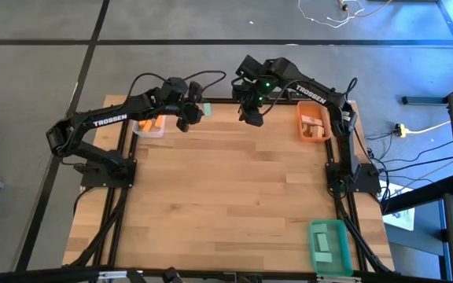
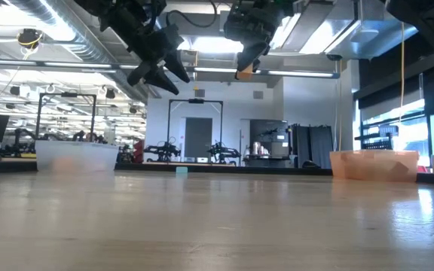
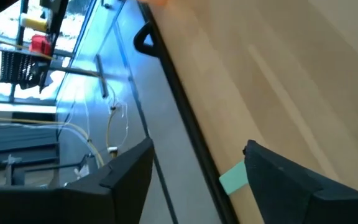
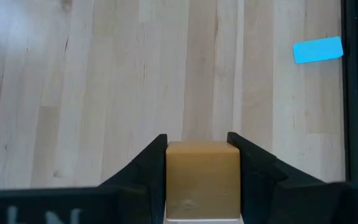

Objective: Sort & place blocks by color
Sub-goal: Put the orange block into the transparent bin

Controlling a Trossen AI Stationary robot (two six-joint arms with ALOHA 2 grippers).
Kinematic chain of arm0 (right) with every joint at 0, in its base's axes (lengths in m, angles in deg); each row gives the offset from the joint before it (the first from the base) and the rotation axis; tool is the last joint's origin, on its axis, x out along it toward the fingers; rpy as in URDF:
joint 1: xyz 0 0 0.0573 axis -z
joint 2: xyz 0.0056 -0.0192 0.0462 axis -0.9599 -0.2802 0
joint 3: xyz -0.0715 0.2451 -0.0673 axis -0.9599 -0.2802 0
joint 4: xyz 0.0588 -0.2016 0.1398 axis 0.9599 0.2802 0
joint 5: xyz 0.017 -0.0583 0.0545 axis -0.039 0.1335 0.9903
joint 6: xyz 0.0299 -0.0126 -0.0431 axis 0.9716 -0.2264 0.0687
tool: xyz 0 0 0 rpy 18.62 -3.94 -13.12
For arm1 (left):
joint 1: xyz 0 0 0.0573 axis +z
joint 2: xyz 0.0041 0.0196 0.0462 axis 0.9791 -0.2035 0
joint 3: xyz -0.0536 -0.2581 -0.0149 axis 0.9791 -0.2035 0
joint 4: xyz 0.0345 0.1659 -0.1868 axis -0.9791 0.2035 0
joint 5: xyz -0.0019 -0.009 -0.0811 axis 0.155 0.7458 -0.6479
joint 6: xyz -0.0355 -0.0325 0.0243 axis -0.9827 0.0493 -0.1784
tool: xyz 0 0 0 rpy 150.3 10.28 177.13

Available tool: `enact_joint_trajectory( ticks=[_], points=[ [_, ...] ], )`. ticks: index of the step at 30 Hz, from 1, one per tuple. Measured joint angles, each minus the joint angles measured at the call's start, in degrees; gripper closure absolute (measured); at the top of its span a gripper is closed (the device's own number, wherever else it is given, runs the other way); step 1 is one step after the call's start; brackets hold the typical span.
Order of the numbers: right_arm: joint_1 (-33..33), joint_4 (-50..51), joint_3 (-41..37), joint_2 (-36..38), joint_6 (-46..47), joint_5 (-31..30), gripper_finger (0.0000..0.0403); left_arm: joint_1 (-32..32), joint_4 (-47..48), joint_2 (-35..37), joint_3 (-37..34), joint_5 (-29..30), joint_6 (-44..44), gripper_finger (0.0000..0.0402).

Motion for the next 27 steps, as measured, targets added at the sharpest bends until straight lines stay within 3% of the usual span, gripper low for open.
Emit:
enact_joint_trajectory(
  ticks=[5, 27],
  points=[
    [0.0, 0.0, 0.0, 0.0, 0.0, 0.0, 0.027, 0.0, -0.3, 0.0, 0.0, 0.8, 0.0, 0.0148],
    [-0.1, -1.2, 0.0, 0.0, -0.1, 3.0, 0.027, 0.0, -0.2, 0.0, 0.0, 0.8, 0.0, 0.0147]
  ],
)
